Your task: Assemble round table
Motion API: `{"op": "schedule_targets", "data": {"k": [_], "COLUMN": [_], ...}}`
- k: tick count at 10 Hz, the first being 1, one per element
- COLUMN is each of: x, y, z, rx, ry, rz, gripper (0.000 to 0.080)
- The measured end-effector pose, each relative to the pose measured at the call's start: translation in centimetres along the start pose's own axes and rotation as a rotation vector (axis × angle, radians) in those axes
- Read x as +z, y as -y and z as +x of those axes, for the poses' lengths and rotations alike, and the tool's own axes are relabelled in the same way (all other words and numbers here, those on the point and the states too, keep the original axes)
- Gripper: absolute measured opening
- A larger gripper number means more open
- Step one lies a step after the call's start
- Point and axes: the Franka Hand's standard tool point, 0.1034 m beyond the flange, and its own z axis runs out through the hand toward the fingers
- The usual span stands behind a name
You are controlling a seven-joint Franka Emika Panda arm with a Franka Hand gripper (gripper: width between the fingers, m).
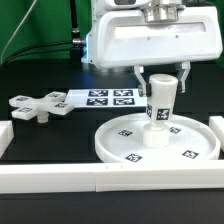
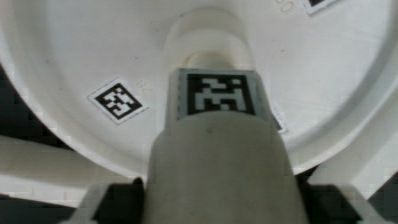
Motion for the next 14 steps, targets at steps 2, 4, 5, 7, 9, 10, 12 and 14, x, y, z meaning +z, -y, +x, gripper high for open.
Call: {"op": "schedule_targets", "data": {"k": [2,4,5,7,9,10,12,14], "x": [0.4,0.7,0.7,0.7,0.2,-0.7,-2.2,-1.9], "y": [0.1,0.0,0.0,0.0,-0.3,-0.8,-1.1,-1.0], "z": [-0.4,-0.4,-0.4,-0.4,-0.2,0.2,0.9,0.7], "rx": [0.0,0.0,0.0,0.0,-0.006,-0.013,-0.015,-0.015], "ry": [0.008,-0.001,-0.001,0.0,0.001,0.0,0.004,0.008], "rz": [0.002,-0.002,-0.002,-0.001,-0.004,-0.007,-0.006,-0.005], "gripper": [0.0409,0.0409,0.0409,0.0471,0.0637,0.0637,0.0647,0.0649]}}
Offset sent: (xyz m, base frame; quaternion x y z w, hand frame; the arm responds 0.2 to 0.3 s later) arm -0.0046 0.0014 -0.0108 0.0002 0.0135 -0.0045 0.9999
